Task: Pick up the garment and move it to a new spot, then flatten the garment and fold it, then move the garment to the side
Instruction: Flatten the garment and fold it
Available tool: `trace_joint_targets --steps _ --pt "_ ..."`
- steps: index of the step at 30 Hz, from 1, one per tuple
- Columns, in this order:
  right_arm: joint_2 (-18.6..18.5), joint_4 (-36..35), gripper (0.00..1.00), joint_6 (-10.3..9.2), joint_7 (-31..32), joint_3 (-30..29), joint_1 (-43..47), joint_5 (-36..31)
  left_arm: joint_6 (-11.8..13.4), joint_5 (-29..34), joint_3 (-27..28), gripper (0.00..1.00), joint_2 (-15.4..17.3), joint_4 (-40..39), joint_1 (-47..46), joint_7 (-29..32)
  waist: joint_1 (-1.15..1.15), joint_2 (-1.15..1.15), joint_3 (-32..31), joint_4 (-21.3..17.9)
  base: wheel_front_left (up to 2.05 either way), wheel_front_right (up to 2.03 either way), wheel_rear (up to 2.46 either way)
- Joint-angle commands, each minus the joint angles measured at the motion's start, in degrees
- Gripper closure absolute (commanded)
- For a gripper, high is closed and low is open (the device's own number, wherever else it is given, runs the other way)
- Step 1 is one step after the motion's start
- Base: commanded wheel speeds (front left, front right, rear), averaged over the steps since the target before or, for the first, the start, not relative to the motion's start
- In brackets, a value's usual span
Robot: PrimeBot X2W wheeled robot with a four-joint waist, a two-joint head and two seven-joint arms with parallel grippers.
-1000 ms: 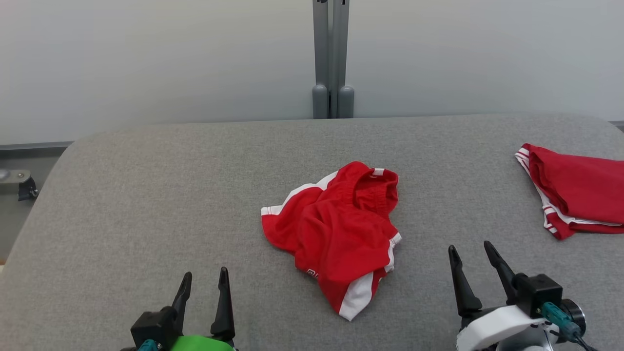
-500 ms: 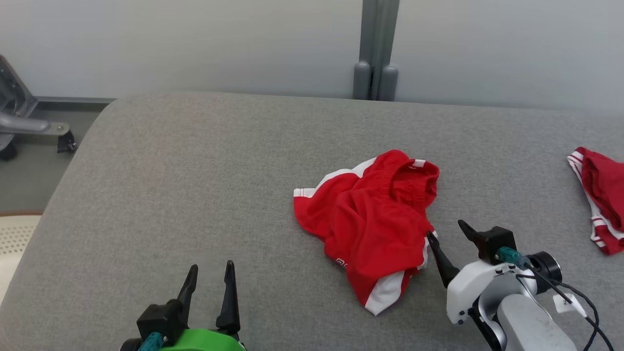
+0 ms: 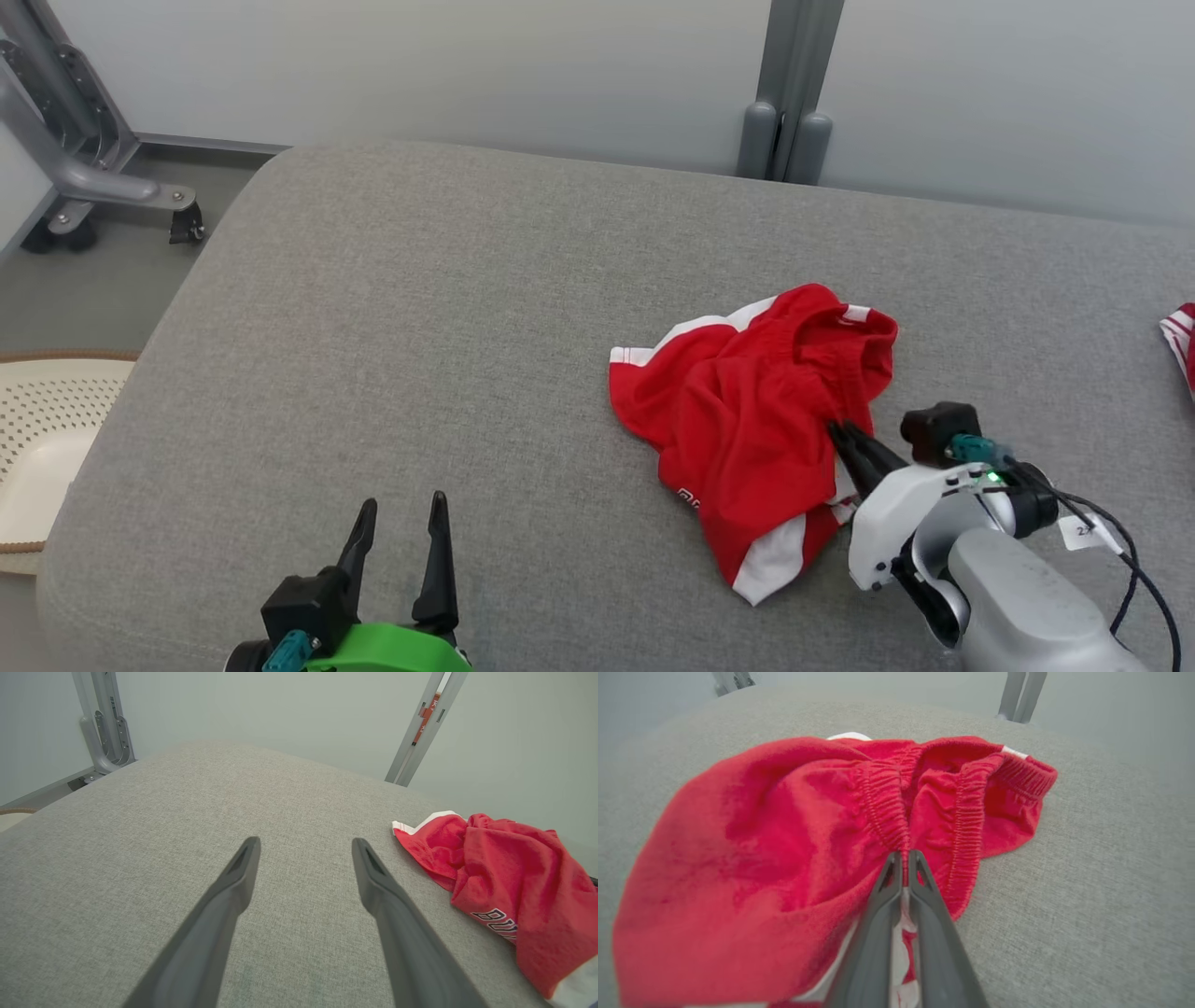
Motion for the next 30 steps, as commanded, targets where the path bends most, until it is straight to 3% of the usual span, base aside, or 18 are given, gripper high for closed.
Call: trace_joint_targets --steps 1,8,13,19,20,21,22,30 --pt "-0.6 0.4 1.0 -0.09 -1.0 -1.0 -0.9 1.5 0.2 0.2 0.3 0.0 0.0 0.0 0.6 -0.2 0.0 0.0 -1.0 -1.1 0.0 0.0 0.0" --pt "-2.6 2.7 1.0 -0.09 -3.4 -10.2 -2.1 4.8 -0.3 0.6 0.0 0.0 0.0 -0.1 1.7 -0.2 0.0 0.0 -2.4 -4.4 0.0 0.0 0.0" --pt "-4.7 5.6 1.0 -0.09 -3.9 -16.5 -0.5 2.5 -0.3 0.5 -0.7 0.0 0.0 0.1 2.1 -0.2 0.0 0.0 -2.5 -6.0 0.0 0.0 0.0" --pt "-4.7 7.2 1.0 -0.09 -4.2 -22.1 1.6 -1.5 -0.1 0.6 -0.9 0.0 0.0 0.2 2.4 -0.2 0.0 0.0 -2.2 -7.4 0.0 0.0 0.0" --pt "-4.4 6.6 0.74 -0.09 -4.2 -22.9 2.0 -2.3 -0.1 0.6 -0.9 0.0 0.0 0.2 2.5 -0.2 0.0 0.0 -2.2 -7.7 0.0 0.0 0.0" --pt "-3.9 5.9 0.25 -0.09 -4.2 -23.5 2.7 -3.0 -0.1 0.6 -0.9 0.0 0.0 0.2 2.6 -0.2 0.0 0.0 -2.3 -8.0 0.0 0.0 0.0" --pt "-3.4 4.9 0.0 -0.09 -4.2 -24.2 3.5 -3.6 0.0 0.5 -0.9 0.0 0.0 0.1 2.6 -0.2 0.0 0.0 -2.4 -8.5 0.0 0.0 0.0" --pt "-1.6 -7.6 0.0 -0.08 -4.2 -27.3 9.7 -8.4 0.2 0.1 -1.0 0.0 0.0 -0.4 2.8 -0.2 0.0 0.0 -3.6 -12.2 0.0 0.0 0.0"
